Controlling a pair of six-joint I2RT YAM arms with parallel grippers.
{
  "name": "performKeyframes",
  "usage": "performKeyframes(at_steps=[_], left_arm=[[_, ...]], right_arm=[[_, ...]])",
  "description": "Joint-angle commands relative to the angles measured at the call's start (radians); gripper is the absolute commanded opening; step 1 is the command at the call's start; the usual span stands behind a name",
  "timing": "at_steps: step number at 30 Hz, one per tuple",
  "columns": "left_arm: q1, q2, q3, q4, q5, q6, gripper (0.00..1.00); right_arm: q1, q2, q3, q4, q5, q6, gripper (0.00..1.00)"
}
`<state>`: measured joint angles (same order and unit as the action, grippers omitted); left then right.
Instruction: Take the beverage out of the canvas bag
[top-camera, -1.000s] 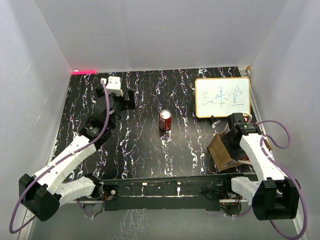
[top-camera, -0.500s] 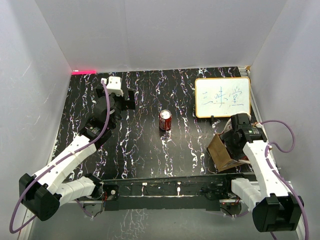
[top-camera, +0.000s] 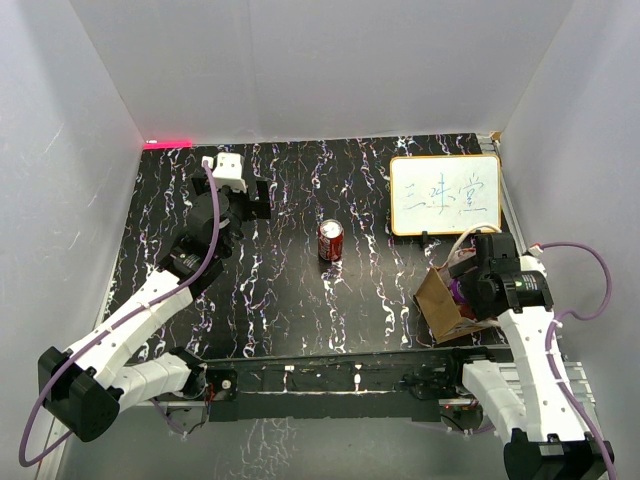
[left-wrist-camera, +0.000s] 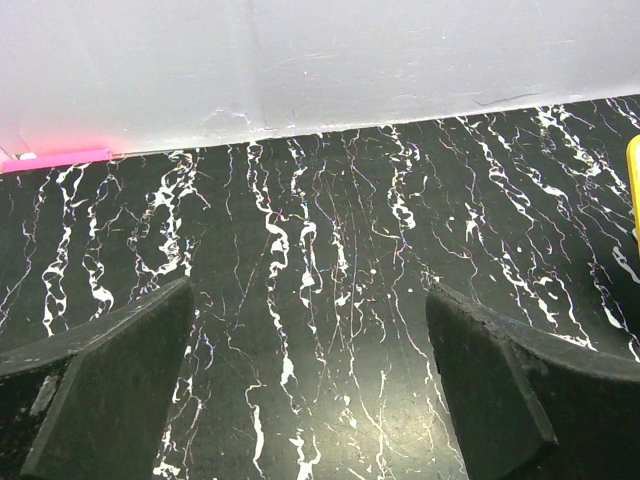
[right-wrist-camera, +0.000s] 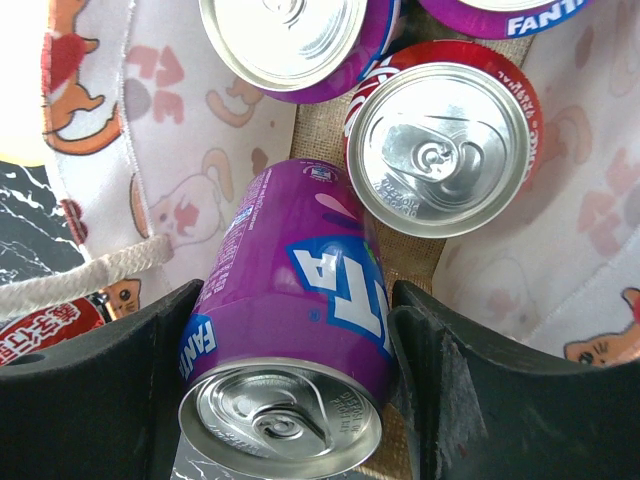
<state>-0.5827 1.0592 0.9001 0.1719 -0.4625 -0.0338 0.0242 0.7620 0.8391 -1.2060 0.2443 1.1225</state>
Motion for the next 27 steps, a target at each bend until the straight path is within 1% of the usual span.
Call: performKeyframes(at_steps=[1, 8, 16, 19, 23, 27], left_arm=[[-0.003, -0.004, 0.002, 0.018, 0.001, -0.004, 0.97], [-0.003, 0.0, 0.003, 0.018, 0.002, -0.006, 0.97], [-0.003, 0.002, 0.003, 0.016, 0.008, -0.013, 0.97], [-0.004, 0.002, 0.004, 0.014, 0.008, -0.014, 0.97], [-0.005, 0.0, 0.005, 0.012, 0.01, -0.016, 0.97], [-0.003, -0.003, 0.006, 0.012, 0.01, -0.019, 0.97]], right_arm=[[0.002, -0.028, 0.102, 0.016, 0.058, -0.003, 0.08], [0.002, -0.097, 0.181, -0.016, 0.1, -0.03, 0.08], [0.002, -0.188, 0.278, -0.017, 0.089, -0.063, 0.08], [0.002, -0.225, 0.313, -0.001, 0.083, -0.108, 0.08], [0.003, -0.3, 0.319, 0.116, 0.02, -0.226, 0.08], [0.003, -0.348, 0.268, 0.315, -0.183, -0.422, 0.08]])
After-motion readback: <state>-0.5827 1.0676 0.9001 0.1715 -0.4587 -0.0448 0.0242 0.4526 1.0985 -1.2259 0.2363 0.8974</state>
